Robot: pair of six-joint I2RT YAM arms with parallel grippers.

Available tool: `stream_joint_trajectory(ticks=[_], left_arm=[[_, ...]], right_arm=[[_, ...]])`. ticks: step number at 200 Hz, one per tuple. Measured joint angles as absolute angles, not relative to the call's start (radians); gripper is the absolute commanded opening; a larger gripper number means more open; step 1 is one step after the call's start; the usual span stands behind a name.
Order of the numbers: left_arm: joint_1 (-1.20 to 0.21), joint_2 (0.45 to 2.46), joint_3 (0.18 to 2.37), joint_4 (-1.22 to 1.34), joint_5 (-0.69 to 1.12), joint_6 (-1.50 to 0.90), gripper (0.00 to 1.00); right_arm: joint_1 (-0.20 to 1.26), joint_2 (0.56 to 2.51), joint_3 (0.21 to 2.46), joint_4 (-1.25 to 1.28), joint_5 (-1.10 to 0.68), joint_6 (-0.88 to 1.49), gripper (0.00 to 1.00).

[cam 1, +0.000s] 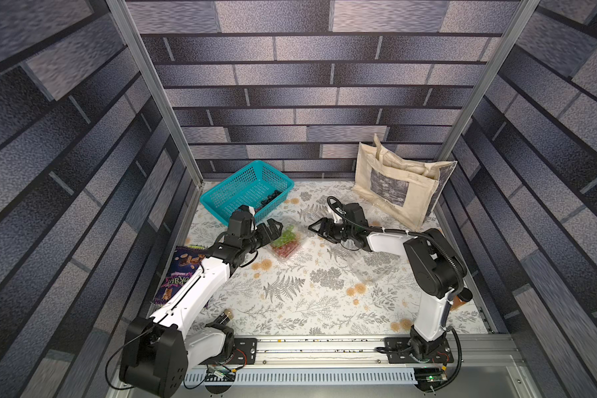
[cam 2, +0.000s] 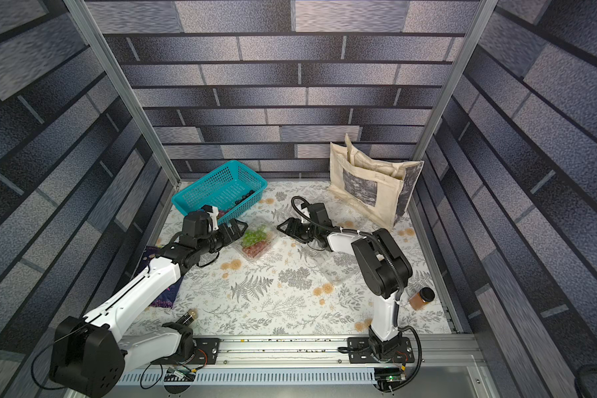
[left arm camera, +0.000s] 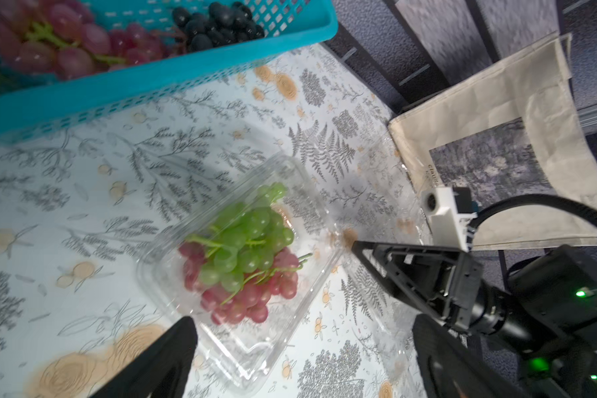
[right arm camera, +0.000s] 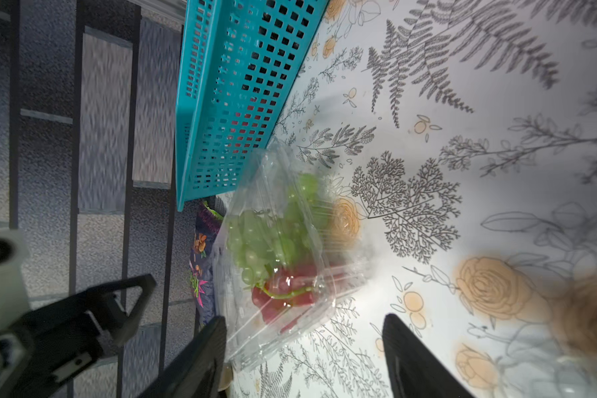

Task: Pack grapes into containers
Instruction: Close the packing box at the center of the board, then adjust the packing box at the center of the board.

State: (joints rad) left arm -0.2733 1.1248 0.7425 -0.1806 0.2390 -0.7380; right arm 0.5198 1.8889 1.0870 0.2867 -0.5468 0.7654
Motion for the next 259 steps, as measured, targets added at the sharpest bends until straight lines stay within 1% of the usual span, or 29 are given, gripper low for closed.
stream_joint_trajectory(ticks=[10, 19, 64, 107, 144, 225, 241, 259], left_arm=[[-0.266, 1.098, 0.698, -0.196, 0.237, -0.756, 1.00], [-0.263, 1.084, 0.666, -0.202, 0.235, -0.772, 1.00], [-0.260, 1.089, 0.597, -0.175, 0.231, -0.841, 1.00], [-0.266, 1.264, 0.620, -0.060, 0.234, -0.866, 1.00], [-0.300, 1.428, 0.718, -0.002, 0.235, -0.869, 1.00], [-0.339, 1.755, 1.087, 0.049, 0.252, -0.841, 1.00], [-0.339, 1.801, 1.147, 0.053, 0.265, -0.836, 1.00], [-0.339, 1.806, 1.164, 0.052, 0.271, -0.820, 1.00]], right_arm=[[0.520, 1.879, 1.111, 0.245, -0.535, 0.741, 0.95], [0.520, 1.869, 1.132, 0.208, -0.528, 0.710, 1.00], [0.520, 1.865, 1.245, 0.054, -0.520, 0.599, 1.00], [0.520, 1.865, 1.286, -0.049, -0.516, 0.529, 1.00], [0.520, 1.857, 1.286, -0.117, -0.501, 0.485, 1.00], [0.500, 1.830, 1.285, -0.176, -0.490, 0.431, 1.00], [0.490, 1.826, 1.285, -0.205, -0.468, 0.418, 1.00], [0.475, 1.822, 1.285, -0.234, -0.432, 0.403, 1.00]])
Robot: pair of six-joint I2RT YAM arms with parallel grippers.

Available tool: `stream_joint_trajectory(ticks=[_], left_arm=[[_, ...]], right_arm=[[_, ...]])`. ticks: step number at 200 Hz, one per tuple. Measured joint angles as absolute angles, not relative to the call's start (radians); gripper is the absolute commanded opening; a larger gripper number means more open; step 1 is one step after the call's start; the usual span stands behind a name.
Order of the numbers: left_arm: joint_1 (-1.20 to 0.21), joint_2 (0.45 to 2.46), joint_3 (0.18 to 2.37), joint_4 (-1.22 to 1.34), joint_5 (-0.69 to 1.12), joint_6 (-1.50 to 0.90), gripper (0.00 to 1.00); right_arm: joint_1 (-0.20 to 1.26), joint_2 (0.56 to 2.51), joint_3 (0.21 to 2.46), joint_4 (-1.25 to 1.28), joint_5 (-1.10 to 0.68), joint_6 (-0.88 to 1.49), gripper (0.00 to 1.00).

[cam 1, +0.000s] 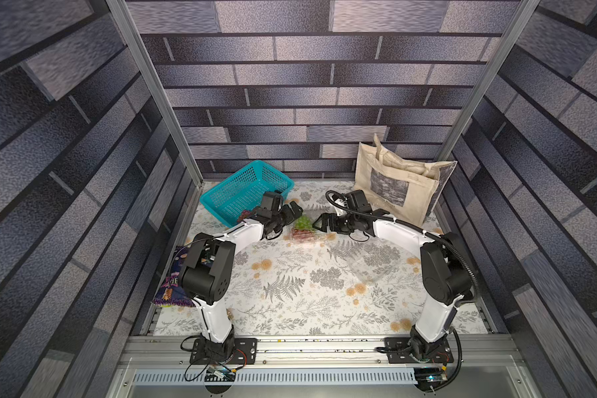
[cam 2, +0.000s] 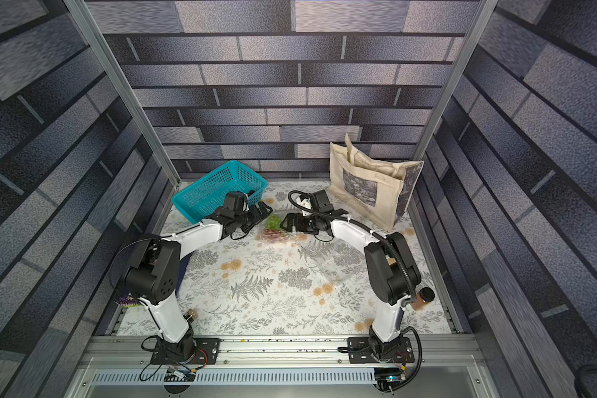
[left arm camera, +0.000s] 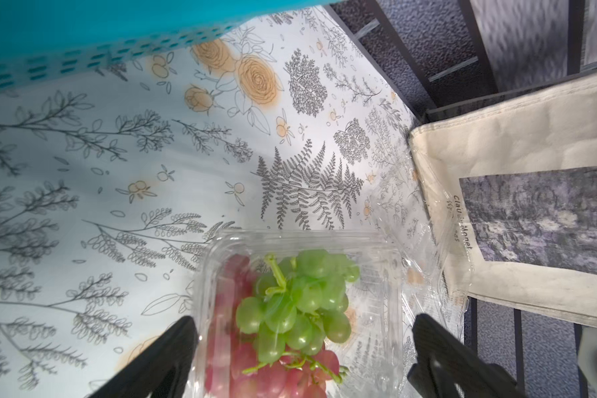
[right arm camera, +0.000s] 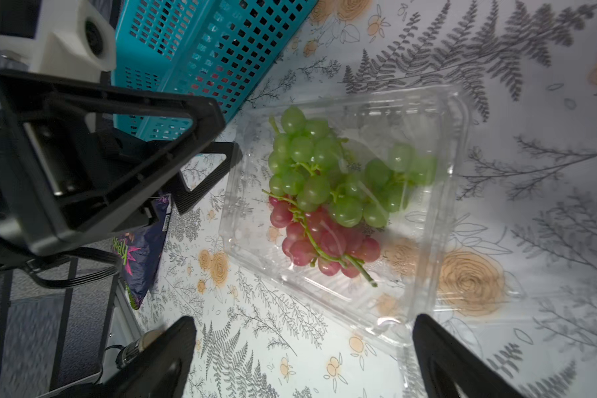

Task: Pack grapes into containers
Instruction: Adjust the packing box at the center of the board, then close the packing box at the center of the board.

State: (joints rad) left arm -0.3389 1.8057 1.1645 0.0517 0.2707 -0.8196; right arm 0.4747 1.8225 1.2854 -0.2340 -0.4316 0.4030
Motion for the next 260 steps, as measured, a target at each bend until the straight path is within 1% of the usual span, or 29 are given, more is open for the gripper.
stream_joint_trajectory(ticks=[26, 59, 76, 84, 101, 139, 162, 176, 189, 194, 212, 229, 260], left_arm=[[-0.326, 1.755, 1.128, 0.040, 0.282, -0.808, 1.00], [-0.288, 1.560, 0.947, 0.047, 0.302, -0.822, 1.00], [-0.280, 1.495, 0.865, 0.073, 0.317, -0.846, 1.00], [-0.284, 1.480, 0.830, 0.091, 0.325, -0.861, 1.00], [-0.294, 1.473, 0.764, 0.127, 0.339, -0.896, 0.96], [-0.305, 1.495, 0.703, 0.212, 0.364, -0.966, 0.95], [-0.307, 1.516, 0.699, 0.273, 0.367, -1.000, 0.90], [-0.307, 1.524, 0.698, 0.300, 0.366, -1.015, 0.82], [-0.307, 1.532, 0.694, 0.327, 0.366, -1.030, 0.77], [-0.307, 1.535, 0.693, 0.337, 0.366, -1.036, 0.74], [-0.306, 1.542, 0.673, 0.378, 0.362, -1.059, 0.56], [-0.307, 1.549, 0.648, 0.412, 0.362, -1.066, 0.48], [-0.307, 1.575, 0.620, 0.454, 0.359, -1.082, 0.42]], right_arm=[[0.456, 1.822, 1.287, -0.262, -0.385, 0.393, 1.00], [0.448, 1.830, 1.330, -0.291, -0.362, 0.384, 1.00], [0.448, 1.848, 1.366, -0.290, -0.364, 0.384, 1.00], [0.448, 1.859, 1.380, -0.289, -0.365, 0.385, 1.00], [0.448, 1.887, 1.403, -0.288, -0.368, 0.392, 1.00], [0.448, 1.946, 1.419, -0.287, -0.392, 0.428, 1.00], [0.451, 1.956, 1.412, -0.267, -0.416, 0.467, 1.00], [0.458, 1.956, 1.406, -0.241, -0.424, 0.487, 1.00], [0.461, 1.956, 1.396, -0.223, -0.428, 0.504, 1.00], [0.464, 1.956, 1.393, -0.218, -0.428, 0.511, 1.00], [0.472, 1.956, 1.380, -0.207, -0.428, 0.532, 1.00], [0.474, 1.956, 1.370, -0.199, -0.428, 0.551, 1.00], [0.480, 1.956, 1.365, -0.188, -0.427, 0.569, 1.00]])
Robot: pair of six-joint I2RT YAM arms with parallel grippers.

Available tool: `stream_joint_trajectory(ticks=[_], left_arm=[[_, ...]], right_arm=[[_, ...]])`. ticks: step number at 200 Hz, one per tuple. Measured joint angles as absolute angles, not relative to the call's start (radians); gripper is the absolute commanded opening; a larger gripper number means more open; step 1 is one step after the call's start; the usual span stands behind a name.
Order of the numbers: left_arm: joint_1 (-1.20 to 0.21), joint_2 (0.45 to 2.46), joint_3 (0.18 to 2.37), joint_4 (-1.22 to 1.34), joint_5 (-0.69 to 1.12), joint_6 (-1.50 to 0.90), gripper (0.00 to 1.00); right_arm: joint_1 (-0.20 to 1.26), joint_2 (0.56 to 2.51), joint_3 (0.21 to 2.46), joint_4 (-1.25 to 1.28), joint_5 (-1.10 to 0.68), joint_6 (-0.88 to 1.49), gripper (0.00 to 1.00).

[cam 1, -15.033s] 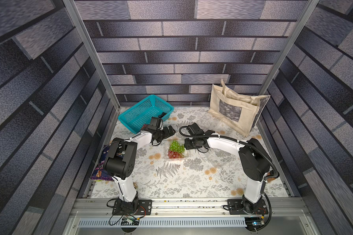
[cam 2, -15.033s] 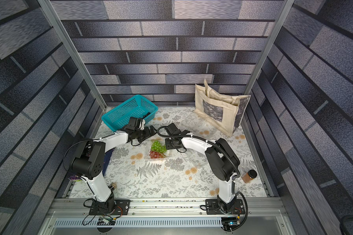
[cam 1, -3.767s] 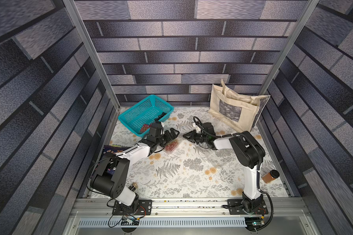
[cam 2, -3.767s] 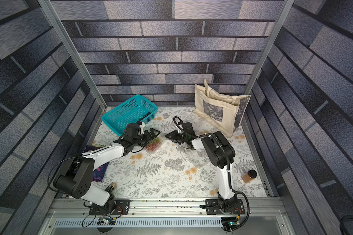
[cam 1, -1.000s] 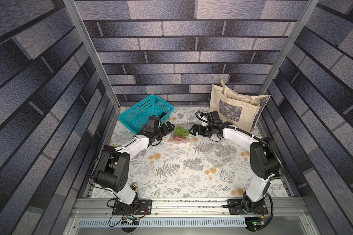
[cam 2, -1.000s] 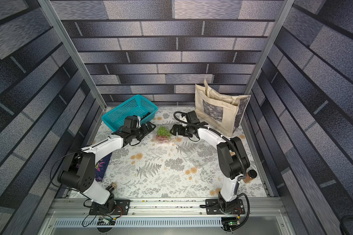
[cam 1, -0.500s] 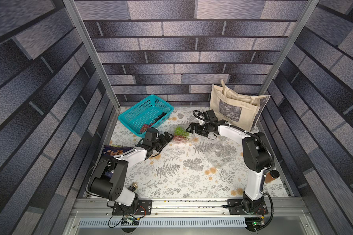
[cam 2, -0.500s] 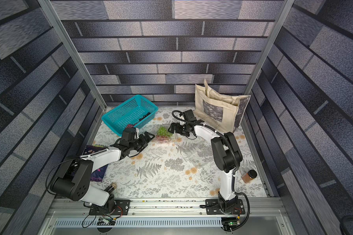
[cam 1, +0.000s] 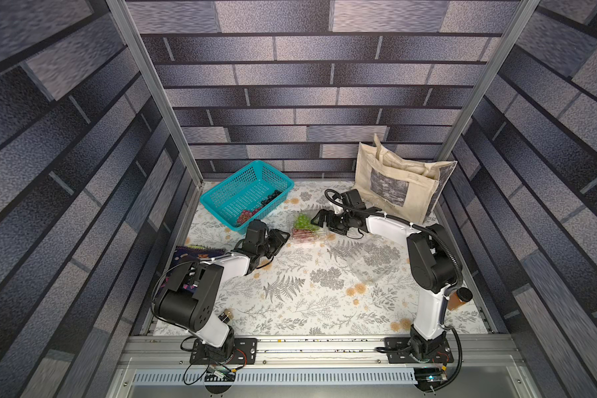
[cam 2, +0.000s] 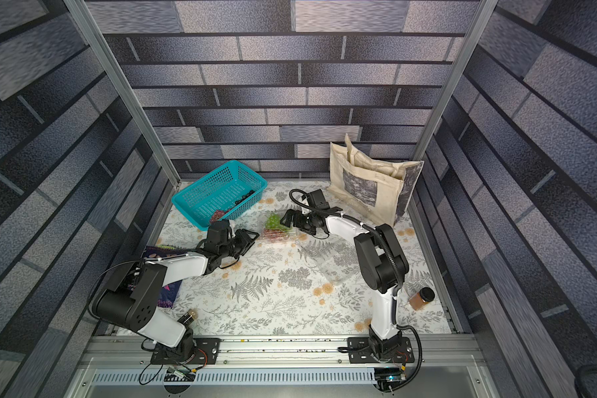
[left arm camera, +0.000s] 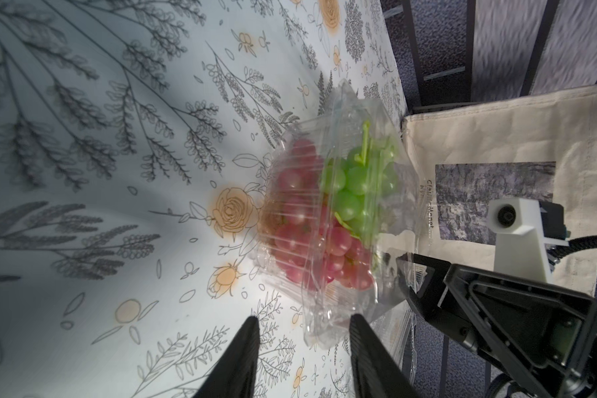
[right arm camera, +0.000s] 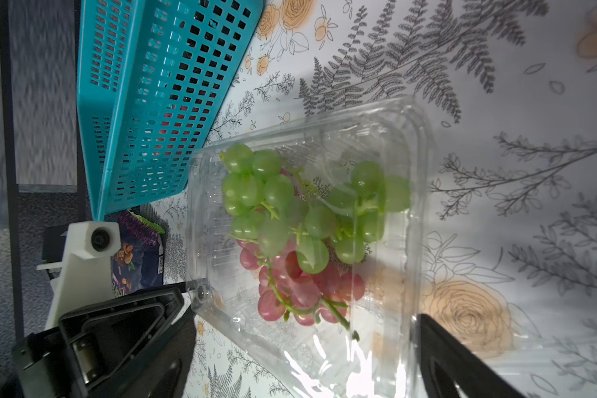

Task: Pack grapes into containers
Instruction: Close the packing box at the center of the board.

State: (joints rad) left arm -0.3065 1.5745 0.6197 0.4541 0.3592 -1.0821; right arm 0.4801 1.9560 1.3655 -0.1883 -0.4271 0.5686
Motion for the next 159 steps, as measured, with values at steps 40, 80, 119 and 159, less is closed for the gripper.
stream_joint_trajectory(ticks=[40, 80, 119, 159], left_arm=[[-0.307, 1.579, 0.609, 0.480, 0.358, -1.082, 0.37], [-0.307, 1.601, 0.609, 0.511, 0.354, -1.082, 0.37], [-0.309, 1.634, 0.609, 0.544, 0.355, -1.082, 0.36], [-0.311, 1.645, 0.609, 0.567, 0.355, -1.082, 0.34]], right_arm=[[0.481, 1.956, 1.365, -0.182, -0.427, 0.577, 1.00], [0.489, 1.956, 1.365, -0.181, -0.426, 0.581, 1.00], [0.495, 1.956, 1.362, -0.181, -0.422, 0.584, 1.00], [0.500, 1.956, 1.359, -0.181, -0.416, 0.587, 1.00]])
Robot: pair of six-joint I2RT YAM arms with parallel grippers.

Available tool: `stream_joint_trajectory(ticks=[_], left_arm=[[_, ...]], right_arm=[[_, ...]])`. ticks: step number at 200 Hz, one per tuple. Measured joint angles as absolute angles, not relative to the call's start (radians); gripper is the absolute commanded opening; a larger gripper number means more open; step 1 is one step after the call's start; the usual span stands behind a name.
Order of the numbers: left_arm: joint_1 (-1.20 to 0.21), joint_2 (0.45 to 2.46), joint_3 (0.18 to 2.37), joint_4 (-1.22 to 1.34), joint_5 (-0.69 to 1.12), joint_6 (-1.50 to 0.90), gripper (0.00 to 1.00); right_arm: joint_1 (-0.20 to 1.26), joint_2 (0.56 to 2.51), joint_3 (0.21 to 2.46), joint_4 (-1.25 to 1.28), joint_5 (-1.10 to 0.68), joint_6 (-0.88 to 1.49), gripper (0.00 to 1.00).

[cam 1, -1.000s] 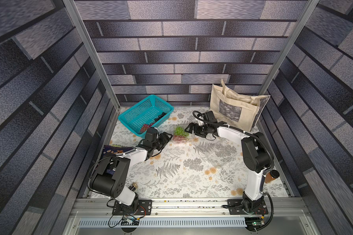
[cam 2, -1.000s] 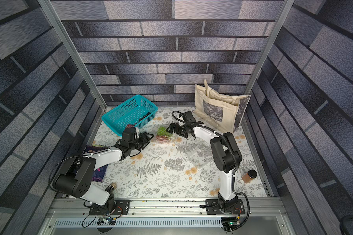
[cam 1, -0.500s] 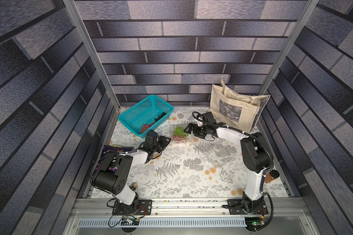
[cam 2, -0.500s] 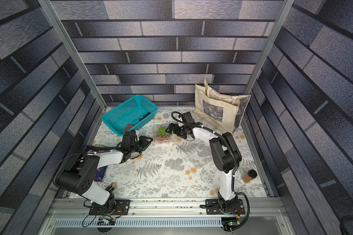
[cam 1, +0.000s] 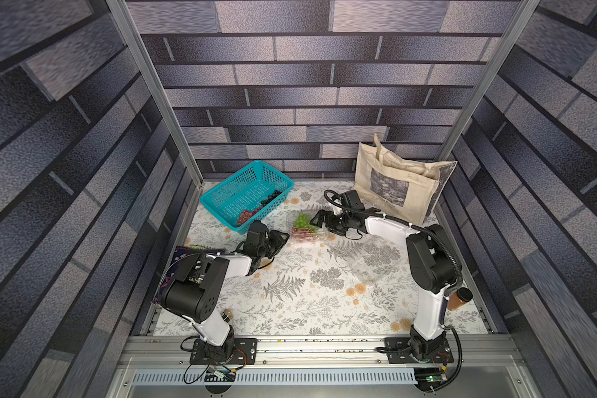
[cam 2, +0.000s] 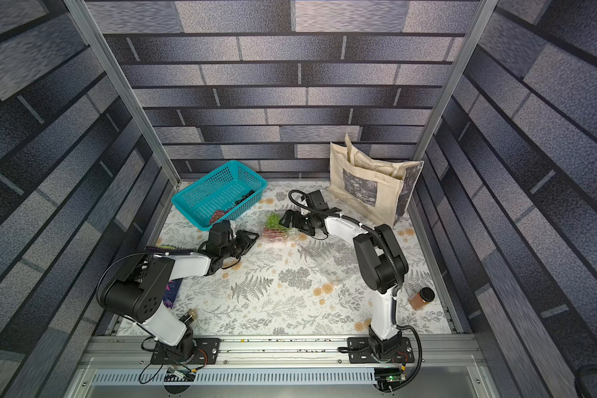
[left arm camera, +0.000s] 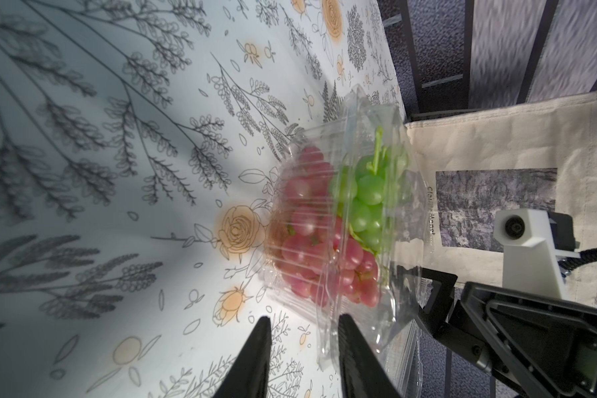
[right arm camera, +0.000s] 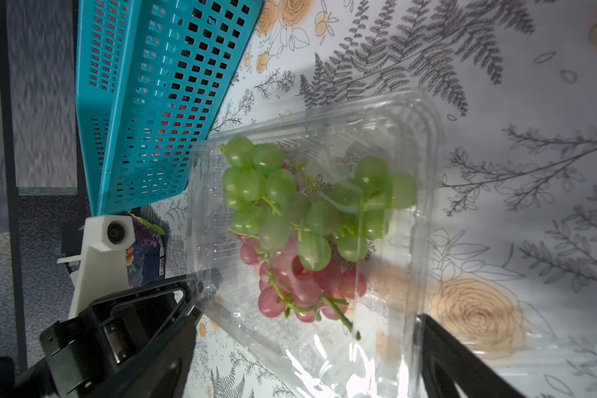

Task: Pack grapes into containers
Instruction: Close the packing box at the center of the board.

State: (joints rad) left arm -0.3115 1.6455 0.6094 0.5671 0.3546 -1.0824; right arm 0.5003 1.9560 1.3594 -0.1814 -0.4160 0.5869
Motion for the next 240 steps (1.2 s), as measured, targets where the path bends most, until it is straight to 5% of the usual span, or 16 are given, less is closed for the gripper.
stream_joint_trajectory(ticks=[240], left_arm=[[-0.340, 1.707, 0.611, 0.712, 0.333, -1.086, 0.16]], right_arm=[[0.511, 1.977, 1.358, -0.181, -0.389, 0.587, 1.00]])
